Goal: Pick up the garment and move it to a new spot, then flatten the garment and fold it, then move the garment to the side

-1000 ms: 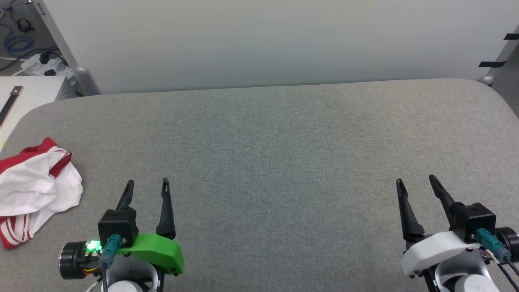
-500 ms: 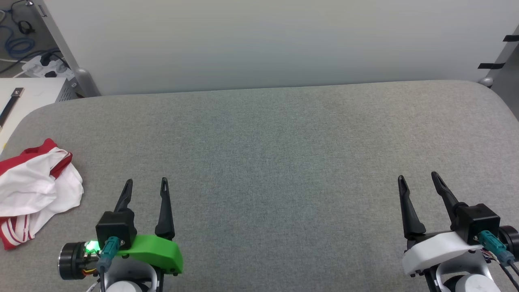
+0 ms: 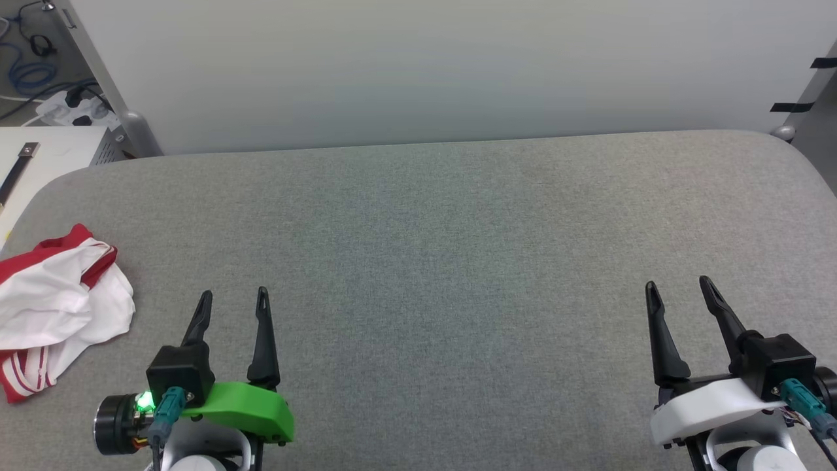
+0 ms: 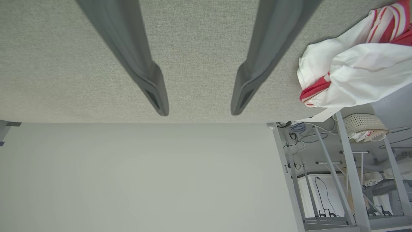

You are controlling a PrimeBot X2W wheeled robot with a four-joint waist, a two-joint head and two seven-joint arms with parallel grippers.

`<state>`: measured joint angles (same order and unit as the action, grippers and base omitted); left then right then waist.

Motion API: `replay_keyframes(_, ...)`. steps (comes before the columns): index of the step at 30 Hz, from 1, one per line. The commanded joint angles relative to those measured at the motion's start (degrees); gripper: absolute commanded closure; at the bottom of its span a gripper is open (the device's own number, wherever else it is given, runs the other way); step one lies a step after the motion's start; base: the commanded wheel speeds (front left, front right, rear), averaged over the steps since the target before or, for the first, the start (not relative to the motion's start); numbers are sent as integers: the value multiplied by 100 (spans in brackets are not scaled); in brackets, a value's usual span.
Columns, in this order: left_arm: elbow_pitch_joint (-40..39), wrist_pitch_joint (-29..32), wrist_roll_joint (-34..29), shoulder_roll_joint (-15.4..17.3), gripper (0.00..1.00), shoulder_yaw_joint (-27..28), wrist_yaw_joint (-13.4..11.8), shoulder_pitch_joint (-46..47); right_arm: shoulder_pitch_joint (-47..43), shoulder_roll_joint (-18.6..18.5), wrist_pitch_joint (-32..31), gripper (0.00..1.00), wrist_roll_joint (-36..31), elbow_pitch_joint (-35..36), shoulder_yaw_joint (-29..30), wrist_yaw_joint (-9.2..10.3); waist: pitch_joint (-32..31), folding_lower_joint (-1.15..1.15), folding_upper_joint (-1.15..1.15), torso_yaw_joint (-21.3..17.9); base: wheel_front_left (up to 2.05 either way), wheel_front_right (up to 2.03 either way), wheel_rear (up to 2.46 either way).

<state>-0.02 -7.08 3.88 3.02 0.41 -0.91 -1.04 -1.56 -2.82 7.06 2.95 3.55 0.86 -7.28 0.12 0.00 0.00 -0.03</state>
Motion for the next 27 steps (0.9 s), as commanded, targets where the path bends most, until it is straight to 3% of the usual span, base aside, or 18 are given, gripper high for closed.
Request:
replay_keyframes(1, 28, -59, 63, -7, 0, 25, 18, -20, -58, -3, 70, 0, 70, 36, 5, -11, 2, 0, 0, 0, 0, 0, 0)
replay_keyframes(27, 155, -369, 244, -10, 0, 44, -22, -61, -145, -4, 376, 0, 208, 43, -9, -15, 33, 0, 0, -8, 0, 0, 0)
